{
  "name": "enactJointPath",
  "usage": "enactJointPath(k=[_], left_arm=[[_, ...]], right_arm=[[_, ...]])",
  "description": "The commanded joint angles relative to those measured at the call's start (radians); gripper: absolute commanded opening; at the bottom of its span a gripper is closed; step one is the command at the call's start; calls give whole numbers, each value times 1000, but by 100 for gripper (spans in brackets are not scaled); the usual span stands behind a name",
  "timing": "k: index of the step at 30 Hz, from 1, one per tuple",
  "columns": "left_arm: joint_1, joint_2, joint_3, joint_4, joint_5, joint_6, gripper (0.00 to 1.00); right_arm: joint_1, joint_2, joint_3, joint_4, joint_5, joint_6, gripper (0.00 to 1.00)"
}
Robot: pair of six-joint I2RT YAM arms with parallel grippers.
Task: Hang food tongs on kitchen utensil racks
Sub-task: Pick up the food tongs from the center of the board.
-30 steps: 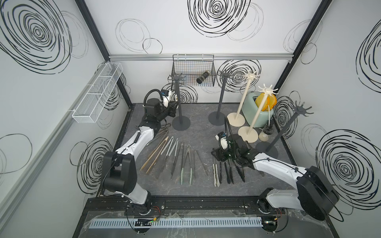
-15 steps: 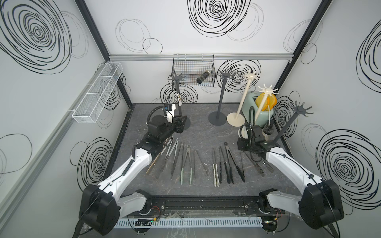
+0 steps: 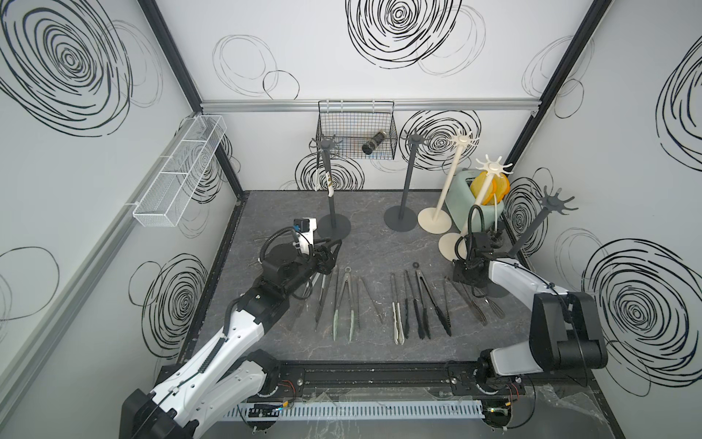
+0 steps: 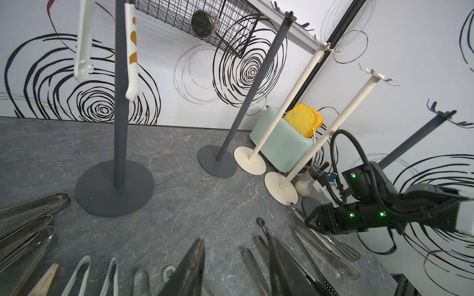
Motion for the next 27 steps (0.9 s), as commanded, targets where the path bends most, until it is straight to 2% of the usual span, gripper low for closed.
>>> enactJointPath(k=[1, 13, 22, 27], left_arm=[[-9, -26, -32, 25, -4, -32, 45], [-20, -49, -79, 45, 7, -41, 45], [-22, -53, -84, 54, 9, -43, 45], [-21, -49, -85, 67, 23, -44, 45]], right_arm=[[-13, 40, 18, -8, 16, 5, 49], [-15, 156, 34, -6, -36, -6, 14], [-5, 166, 56, -25, -37, -19, 1], [3, 148, 93, -68, 2, -25, 0]])
